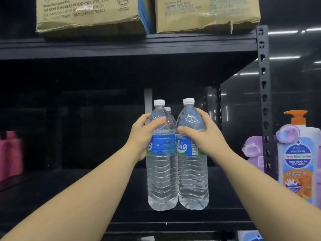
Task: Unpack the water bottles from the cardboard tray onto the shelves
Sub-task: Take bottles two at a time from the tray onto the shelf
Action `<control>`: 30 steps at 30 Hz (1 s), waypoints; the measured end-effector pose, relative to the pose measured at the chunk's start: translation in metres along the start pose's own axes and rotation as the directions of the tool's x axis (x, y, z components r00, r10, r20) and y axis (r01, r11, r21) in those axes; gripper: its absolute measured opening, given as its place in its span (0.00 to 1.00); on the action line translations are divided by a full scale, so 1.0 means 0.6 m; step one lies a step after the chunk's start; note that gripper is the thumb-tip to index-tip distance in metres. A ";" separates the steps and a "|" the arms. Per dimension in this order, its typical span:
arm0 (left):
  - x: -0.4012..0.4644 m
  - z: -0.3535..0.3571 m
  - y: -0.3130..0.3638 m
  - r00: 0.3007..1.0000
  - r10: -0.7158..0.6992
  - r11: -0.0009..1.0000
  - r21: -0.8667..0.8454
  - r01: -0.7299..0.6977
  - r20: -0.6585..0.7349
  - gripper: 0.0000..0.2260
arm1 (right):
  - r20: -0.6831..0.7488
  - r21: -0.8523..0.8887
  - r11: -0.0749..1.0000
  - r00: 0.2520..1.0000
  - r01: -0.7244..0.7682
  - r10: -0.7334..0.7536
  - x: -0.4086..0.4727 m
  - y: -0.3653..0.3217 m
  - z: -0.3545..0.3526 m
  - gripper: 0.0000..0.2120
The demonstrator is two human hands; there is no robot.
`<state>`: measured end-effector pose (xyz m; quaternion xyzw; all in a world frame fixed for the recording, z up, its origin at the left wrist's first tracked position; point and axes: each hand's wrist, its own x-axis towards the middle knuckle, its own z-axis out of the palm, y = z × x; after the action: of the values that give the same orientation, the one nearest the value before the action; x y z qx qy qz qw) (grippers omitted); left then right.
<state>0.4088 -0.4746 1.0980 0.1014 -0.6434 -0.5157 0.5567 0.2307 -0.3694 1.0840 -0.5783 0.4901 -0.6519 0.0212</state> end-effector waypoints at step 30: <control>-0.153 -0.058 -0.170 0.990 -0.103 0.901 0.430 0.052 0.095 0.40 | 0.174 -0.077 0.997 0.985 -0.001 0.015 -0.181 0.145 0.009 0.67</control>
<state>0.4253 -0.4746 0.9574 0.2162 -0.7669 -0.3894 0.4622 0.2238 -0.3533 0.9458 -0.6314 0.5133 -0.5796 0.0445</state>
